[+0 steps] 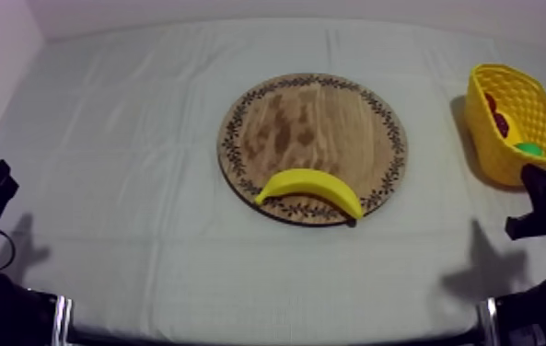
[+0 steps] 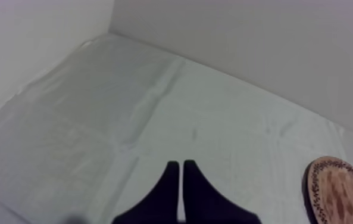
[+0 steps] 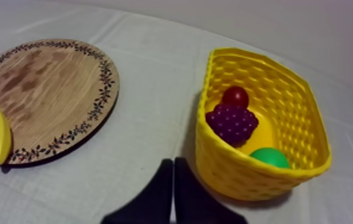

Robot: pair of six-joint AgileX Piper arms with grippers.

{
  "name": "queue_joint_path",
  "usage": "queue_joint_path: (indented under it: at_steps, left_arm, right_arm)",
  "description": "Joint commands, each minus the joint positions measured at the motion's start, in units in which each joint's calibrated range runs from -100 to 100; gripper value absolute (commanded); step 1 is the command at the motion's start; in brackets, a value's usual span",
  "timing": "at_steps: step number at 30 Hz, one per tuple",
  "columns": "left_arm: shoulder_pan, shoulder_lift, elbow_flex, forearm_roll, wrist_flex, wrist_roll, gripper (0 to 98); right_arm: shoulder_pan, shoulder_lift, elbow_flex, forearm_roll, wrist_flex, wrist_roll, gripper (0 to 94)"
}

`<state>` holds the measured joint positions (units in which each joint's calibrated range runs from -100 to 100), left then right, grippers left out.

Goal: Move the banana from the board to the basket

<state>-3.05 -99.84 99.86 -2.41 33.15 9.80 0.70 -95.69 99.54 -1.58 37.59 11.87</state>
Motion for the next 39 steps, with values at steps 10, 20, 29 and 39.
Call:
queue_joint_path:
  at_steps: [10, 20, 29, 39]
  left_arm:
    - [-0.02, 0.02, 0.03, -0.01, -0.01, -0.01, 0.1]
    - [-0.02, 0.02, 0.03, -0.01, -0.01, -0.01, 0.1]
    - [-0.02, 0.02, 0.03, -0.01, -0.01, -0.01, 0.1]
    - [-0.02, 0.02, 0.03, -0.01, -0.01, -0.01, 0.1]
  right_arm:
    - [-0.39, 0.02, 0.01, -0.01, -0.01, 0.08, 0.4]
    - [-2.54, -0.02, 0.01, 0.03, -0.01, 0.44, 0.4]
    - [-9.40, -0.06, 0.01, 0.04, -0.01, 5.27, 0.4]
    - [-12.80, -0.07, 0.10, 0.04, -0.01, 5.71, 0.6]
